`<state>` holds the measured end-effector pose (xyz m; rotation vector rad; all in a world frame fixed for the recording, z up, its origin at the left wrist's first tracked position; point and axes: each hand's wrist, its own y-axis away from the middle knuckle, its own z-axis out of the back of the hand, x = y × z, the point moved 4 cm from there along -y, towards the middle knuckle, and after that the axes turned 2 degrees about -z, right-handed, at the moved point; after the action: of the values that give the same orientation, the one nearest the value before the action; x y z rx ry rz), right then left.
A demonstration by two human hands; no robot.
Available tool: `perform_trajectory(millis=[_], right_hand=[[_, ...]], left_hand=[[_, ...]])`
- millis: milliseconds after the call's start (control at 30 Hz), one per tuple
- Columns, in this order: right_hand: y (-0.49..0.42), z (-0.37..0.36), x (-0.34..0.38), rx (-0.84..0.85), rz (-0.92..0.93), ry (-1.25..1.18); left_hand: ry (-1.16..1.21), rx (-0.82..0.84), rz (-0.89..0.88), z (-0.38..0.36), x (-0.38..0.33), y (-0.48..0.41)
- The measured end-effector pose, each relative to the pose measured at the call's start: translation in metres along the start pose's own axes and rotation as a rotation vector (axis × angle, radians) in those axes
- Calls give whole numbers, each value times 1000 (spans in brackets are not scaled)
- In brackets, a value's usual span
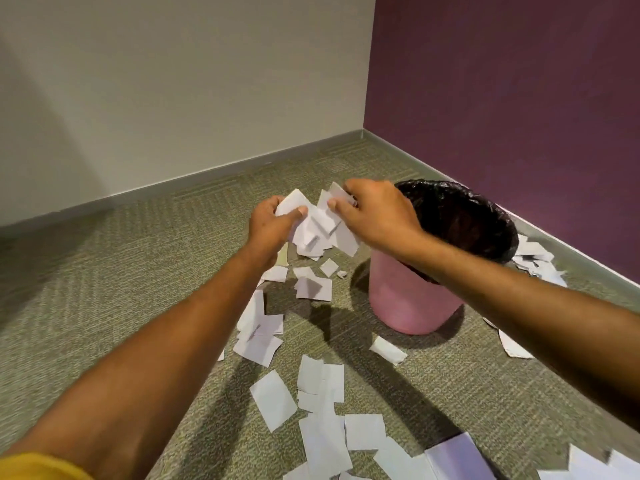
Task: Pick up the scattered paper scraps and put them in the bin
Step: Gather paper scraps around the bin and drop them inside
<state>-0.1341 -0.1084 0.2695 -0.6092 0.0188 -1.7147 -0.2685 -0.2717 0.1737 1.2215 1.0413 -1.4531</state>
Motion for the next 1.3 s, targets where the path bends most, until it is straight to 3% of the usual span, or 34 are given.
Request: perform_trajectory(millis=[167,367,600,833,1033,1300], right_hand=[[-28,63,-51,-87,-212,-96],[-27,69,-132,-69,-486,-269],[-16,73,-167,-43,-519,-133],[-12,72,-162,-36,-444,-149],[-1,60,-120,-1,-296,-204],[23,31,-54,133,-2,-270]], left_hand=[[175,-10,-12,-43,-53,9],[194,88,25,-109,-80,34],[203,290,69,-152,-83,54],[164,115,4,-132,-64,38],[-147,104,59,-92,-1,29],[-882,705,74,-58,126,69]])
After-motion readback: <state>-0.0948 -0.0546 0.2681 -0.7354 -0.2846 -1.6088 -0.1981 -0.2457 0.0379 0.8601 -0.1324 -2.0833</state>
